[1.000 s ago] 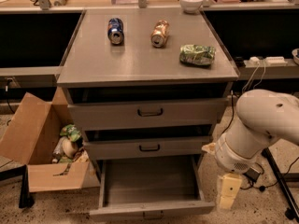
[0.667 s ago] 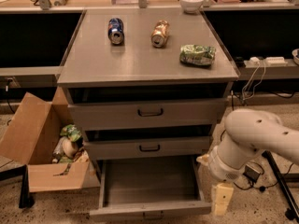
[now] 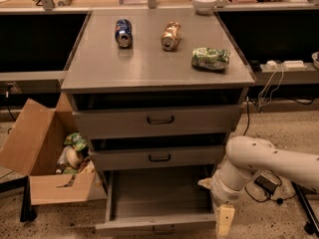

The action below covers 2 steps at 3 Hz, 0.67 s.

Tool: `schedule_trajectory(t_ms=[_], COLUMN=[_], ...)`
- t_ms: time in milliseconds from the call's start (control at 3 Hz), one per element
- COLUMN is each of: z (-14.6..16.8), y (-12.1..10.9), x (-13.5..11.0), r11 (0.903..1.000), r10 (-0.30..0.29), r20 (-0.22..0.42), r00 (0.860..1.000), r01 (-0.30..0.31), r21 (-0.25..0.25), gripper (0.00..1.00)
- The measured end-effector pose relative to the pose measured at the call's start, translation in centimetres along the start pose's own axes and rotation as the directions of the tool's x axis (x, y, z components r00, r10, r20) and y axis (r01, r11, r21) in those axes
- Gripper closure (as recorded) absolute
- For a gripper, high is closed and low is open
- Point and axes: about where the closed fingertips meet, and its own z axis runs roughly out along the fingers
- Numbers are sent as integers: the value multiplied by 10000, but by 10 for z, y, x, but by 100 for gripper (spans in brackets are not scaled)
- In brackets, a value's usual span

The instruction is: Close bottom drawer

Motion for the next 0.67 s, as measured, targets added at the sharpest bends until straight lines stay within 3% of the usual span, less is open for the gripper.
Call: schedule_trajectory(t_ms=[333, 667], z=[43, 85], y=[-9, -14], x=[10, 21], r11=[9988, 9960], r10=[-82, 75], r20=[479, 904], r00=[9988, 9959], r01=[105, 6], r21=[-483, -892], gripper=[7, 26])
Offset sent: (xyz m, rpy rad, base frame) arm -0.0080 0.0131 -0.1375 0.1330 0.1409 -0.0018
